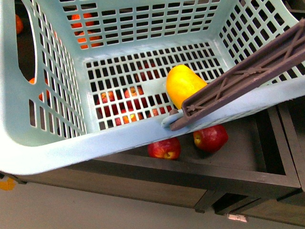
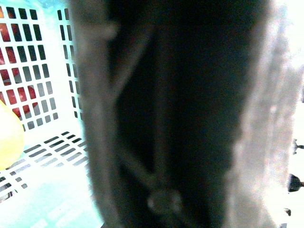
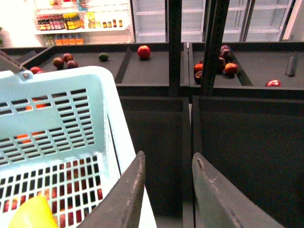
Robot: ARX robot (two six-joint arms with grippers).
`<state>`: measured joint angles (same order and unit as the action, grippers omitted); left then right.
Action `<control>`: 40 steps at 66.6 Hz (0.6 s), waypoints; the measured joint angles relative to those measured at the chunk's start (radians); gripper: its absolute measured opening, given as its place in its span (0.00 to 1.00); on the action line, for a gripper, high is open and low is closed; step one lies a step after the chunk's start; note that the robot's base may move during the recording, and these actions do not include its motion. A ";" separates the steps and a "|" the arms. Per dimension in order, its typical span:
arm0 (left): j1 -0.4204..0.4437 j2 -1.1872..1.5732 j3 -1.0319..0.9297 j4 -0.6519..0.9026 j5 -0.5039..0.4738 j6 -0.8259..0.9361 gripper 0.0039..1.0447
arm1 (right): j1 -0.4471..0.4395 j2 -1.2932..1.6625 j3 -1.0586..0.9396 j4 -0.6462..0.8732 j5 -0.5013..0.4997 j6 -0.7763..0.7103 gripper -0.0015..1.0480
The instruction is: Pick mango and avocado into basket
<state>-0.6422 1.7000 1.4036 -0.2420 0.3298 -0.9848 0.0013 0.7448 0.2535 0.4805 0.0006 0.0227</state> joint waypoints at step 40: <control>0.000 0.000 0.000 0.000 0.003 0.003 0.12 | 0.000 -0.268 -0.183 -0.080 0.000 -0.016 0.02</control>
<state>-0.6426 1.7000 1.4036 -0.2417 0.3325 -0.9813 0.0013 0.4767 0.0700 0.4007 0.0002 0.0063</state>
